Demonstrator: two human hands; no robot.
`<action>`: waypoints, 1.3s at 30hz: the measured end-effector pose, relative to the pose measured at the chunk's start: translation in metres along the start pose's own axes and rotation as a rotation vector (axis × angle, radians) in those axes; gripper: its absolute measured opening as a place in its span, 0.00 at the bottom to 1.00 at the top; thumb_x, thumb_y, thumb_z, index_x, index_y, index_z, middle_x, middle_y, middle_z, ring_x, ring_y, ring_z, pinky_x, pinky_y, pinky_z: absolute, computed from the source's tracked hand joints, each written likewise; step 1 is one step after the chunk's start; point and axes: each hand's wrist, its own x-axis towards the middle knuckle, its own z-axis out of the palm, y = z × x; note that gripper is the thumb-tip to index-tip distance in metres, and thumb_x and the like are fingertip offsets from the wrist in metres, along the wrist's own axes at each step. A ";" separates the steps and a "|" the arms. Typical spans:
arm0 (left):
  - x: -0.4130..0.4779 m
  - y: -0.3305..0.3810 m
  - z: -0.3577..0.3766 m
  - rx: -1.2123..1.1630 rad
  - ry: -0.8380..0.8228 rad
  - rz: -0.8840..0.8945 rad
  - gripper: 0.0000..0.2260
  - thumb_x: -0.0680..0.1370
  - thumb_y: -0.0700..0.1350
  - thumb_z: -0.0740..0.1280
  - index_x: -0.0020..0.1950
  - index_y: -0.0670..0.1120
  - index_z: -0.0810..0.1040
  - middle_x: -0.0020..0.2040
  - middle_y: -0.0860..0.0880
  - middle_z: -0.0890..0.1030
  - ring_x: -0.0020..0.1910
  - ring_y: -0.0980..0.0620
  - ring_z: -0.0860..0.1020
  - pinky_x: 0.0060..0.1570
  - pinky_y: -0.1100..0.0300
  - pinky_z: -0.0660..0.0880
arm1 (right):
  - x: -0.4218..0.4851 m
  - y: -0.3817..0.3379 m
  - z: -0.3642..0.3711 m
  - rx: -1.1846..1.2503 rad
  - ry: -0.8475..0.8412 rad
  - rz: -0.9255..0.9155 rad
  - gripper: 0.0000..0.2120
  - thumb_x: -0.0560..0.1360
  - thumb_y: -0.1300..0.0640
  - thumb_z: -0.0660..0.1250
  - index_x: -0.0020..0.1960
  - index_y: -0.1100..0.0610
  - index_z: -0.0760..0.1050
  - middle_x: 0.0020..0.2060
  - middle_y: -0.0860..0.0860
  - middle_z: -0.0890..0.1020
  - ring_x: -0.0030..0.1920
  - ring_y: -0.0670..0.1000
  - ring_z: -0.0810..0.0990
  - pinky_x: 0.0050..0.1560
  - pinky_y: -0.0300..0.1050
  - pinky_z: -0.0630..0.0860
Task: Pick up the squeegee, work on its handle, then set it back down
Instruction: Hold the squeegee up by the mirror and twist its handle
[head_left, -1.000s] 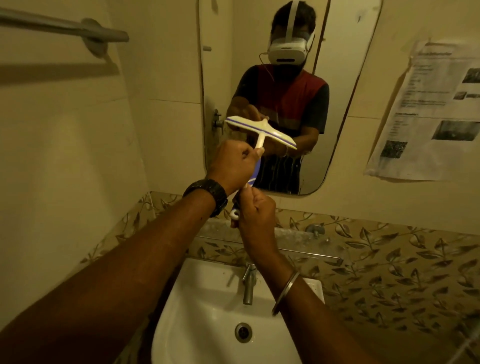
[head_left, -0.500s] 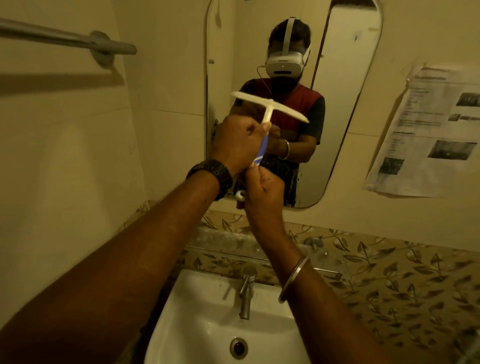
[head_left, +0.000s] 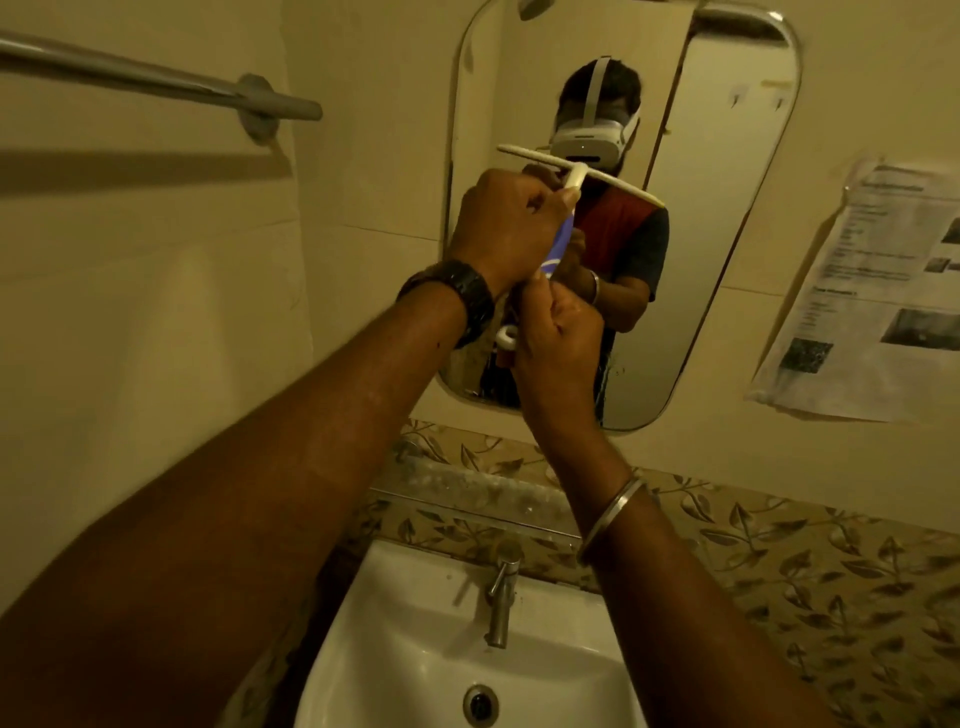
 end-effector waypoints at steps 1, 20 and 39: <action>0.006 0.001 -0.001 0.014 -0.004 0.015 0.18 0.80 0.52 0.68 0.33 0.47 0.78 0.27 0.55 0.73 0.25 0.59 0.69 0.30 0.67 0.67 | 0.005 -0.001 0.004 0.014 0.012 0.004 0.20 0.87 0.56 0.61 0.37 0.57 0.73 0.29 0.52 0.76 0.27 0.48 0.74 0.28 0.42 0.75; -0.008 -0.037 -0.024 -0.058 0.060 -0.087 0.18 0.81 0.52 0.68 0.36 0.41 0.80 0.30 0.48 0.76 0.28 0.54 0.72 0.34 0.62 0.72 | -0.010 0.004 0.024 -0.066 -0.103 0.012 0.20 0.87 0.57 0.61 0.36 0.58 0.73 0.29 0.53 0.77 0.24 0.41 0.74 0.26 0.33 0.71; -0.037 -0.071 -0.014 -0.083 0.125 -0.212 0.19 0.81 0.53 0.68 0.36 0.40 0.80 0.27 0.51 0.74 0.24 0.59 0.69 0.29 0.67 0.69 | -0.028 0.033 0.016 -0.180 -0.201 0.051 0.22 0.86 0.55 0.62 0.37 0.66 0.77 0.28 0.59 0.81 0.23 0.49 0.77 0.25 0.44 0.75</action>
